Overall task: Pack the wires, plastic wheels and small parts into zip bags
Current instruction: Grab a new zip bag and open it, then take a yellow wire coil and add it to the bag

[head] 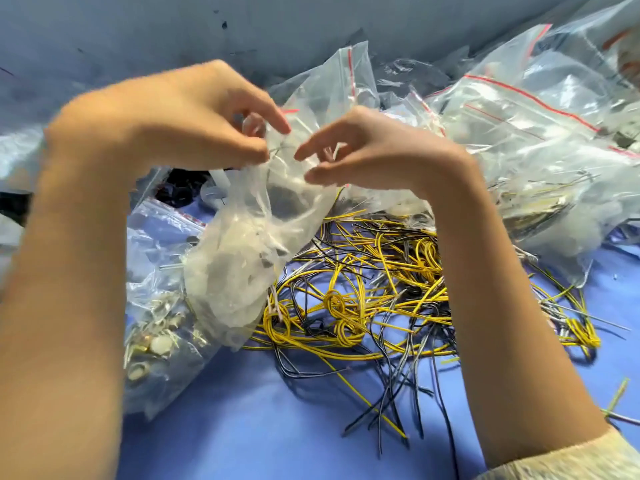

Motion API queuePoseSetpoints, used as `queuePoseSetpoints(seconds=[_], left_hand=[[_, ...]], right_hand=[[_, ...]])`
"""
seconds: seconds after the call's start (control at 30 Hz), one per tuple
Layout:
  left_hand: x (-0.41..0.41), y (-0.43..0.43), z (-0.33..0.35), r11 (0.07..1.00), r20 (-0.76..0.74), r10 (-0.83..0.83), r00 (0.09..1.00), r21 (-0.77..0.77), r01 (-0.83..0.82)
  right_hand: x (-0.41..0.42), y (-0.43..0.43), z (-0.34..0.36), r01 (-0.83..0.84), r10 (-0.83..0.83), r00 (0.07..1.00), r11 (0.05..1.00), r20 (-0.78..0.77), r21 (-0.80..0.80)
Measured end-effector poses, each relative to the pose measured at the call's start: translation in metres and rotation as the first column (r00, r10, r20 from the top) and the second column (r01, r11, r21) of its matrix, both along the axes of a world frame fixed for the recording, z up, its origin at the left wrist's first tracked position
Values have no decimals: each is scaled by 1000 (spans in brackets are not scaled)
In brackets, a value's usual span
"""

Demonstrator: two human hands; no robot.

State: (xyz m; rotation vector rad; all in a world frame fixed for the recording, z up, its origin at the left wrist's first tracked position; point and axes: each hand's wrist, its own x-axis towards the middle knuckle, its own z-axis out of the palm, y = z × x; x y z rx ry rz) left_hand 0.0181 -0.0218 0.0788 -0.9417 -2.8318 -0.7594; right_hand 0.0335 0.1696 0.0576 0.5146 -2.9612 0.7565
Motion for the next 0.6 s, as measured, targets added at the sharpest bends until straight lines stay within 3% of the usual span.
queuePoseSetpoints(seconds=[0.1, 0.17, 0.33, 0.47, 0.6], left_hand=[[-6, 9, 1, 978, -155, 99, 983, 198, -67], [-8, 11, 3, 965, -153, 78, 985, 258, -37], [-18, 3, -9, 993, 183, -80, 980, -72, 95], [-29, -6, -15, 981, 214, 23, 977, -194, 20], [-28, -1, -22, 788, 299, 93, 950, -605, 113]], right_hand=[[-3, -3, -2, 71, -81, 991, 993, -107, -92], [-4, -3, 0, 104, -131, 981, 978, -143, -179], [-7, 2, -8, 111, -114, 992, 993, -55, -49], [-14, 11, -11, 303, -314, 946, 945, -81, -124], [-17, 17, -14, 443, -457, 885, 886, -90, -137]])
